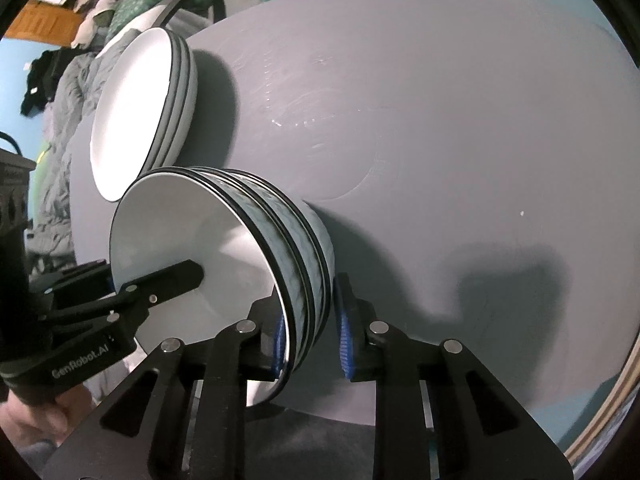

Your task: Organize plates and bowls

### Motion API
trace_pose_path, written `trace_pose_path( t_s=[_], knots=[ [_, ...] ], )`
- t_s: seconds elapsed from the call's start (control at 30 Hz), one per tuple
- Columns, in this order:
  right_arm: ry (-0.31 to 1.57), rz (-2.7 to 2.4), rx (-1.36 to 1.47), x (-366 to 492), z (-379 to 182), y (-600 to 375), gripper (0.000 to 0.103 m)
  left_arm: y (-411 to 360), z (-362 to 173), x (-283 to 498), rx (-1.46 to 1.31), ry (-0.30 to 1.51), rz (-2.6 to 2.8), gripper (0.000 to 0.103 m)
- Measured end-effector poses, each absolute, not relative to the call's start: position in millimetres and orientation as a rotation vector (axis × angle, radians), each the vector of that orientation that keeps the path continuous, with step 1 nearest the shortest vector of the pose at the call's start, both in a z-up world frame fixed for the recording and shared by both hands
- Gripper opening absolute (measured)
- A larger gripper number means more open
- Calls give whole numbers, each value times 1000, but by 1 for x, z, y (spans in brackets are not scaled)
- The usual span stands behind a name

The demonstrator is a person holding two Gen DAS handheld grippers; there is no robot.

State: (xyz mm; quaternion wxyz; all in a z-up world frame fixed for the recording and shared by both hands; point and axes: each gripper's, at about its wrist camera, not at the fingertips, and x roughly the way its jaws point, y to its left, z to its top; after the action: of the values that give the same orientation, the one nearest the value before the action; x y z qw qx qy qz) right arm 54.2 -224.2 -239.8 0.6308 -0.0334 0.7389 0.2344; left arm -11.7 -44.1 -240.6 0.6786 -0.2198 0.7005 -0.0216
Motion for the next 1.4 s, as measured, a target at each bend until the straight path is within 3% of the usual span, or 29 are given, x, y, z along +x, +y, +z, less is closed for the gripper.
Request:
trace_pose_path(
  t_s=[0.53, 1.03, 1.4],
  knots=[
    [1748, 489, -39, 39, -231, -214, 17, -42, -231, -24, -478, 1603, -12, 20],
    [1628, 576, -165, 59, -180, -160, 18, 1, -198, -24, -576, 1542, 67, 20],
    [1650, 580, -175, 64, -189, -155, 18, 4, -206, -21, -553, 1555, 47, 20]
  ],
)
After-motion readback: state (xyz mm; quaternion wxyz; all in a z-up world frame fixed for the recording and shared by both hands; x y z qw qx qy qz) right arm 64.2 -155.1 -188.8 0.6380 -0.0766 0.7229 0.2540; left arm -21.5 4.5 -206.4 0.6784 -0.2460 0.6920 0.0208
